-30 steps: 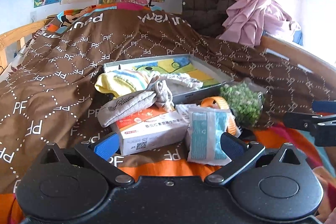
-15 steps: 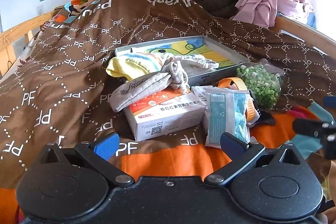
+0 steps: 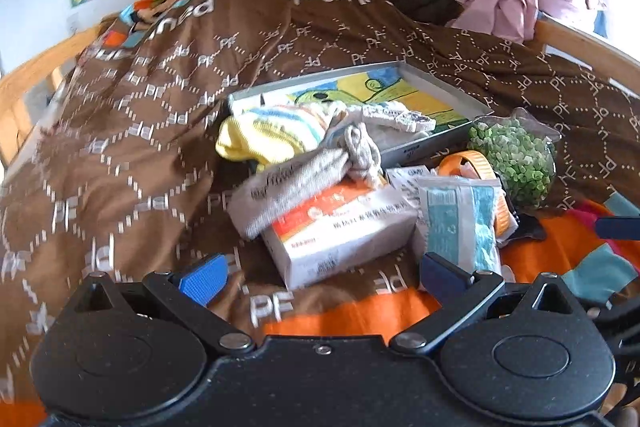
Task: Organize soft objects
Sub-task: 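Grasp the grey drawstring pouch with the left tool while the right tool grasps the blue-and-white packet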
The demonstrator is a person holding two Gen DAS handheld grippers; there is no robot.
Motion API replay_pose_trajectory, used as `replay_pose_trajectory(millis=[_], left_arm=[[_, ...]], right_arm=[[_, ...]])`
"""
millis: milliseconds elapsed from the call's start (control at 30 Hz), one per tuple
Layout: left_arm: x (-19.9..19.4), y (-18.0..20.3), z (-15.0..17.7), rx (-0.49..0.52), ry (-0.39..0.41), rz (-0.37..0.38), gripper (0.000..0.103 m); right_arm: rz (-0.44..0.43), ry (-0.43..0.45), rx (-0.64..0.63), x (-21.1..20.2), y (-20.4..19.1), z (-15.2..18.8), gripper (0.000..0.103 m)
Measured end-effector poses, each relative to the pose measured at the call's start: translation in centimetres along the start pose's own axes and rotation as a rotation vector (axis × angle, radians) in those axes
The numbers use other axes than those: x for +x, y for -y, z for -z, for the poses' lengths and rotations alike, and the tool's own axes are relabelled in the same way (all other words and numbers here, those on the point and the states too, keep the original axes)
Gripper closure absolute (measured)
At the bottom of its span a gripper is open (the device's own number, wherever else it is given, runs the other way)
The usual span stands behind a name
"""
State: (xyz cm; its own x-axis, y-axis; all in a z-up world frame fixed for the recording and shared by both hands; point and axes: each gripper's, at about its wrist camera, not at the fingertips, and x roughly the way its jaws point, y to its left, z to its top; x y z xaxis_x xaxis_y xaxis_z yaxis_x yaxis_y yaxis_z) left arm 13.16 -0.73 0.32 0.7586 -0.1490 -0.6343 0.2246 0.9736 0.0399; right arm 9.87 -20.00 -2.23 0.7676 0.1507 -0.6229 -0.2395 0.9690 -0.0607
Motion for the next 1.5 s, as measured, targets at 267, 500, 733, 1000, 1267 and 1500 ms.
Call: replay_pose_trajectory(millis=[267,500,733,1000,1267,1500], left_arm=[[1.3,-0.3,-2.1,0.235,0.040,0.011,0.001],[3.7,-0.9,-2.9,0.334,0.081,0.017,0.001],[5.8,-1.7,-3.1,0.309,0.076,0.052,0.004],[7.6,-1.4,-2.7,0.292,0.047,0.089,0.014],[8.2,-2.5,-3.0,0.214,0.048,0.106,0.042],[8.7,-2.7,-2.9,0.200,0.040,0.102,0.062]], right_arm=[[-0.048,0.013,-0.002,2.2,-0.9,0.1,0.000],[-0.048,0.012,-0.056,3.7,-2.6,0.1,0.000],[-0.057,-0.004,0.012,5.2,-2.4,0.0,0.000],[-0.090,-0.015,0.055,6.4,-2.4,-0.2,0.001],[-0.079,-0.013,0.065,7.1,-2.7,-0.2,0.004],[-0.052,-0.003,0.058,7.3,-2.9,-0.2,0.011]])
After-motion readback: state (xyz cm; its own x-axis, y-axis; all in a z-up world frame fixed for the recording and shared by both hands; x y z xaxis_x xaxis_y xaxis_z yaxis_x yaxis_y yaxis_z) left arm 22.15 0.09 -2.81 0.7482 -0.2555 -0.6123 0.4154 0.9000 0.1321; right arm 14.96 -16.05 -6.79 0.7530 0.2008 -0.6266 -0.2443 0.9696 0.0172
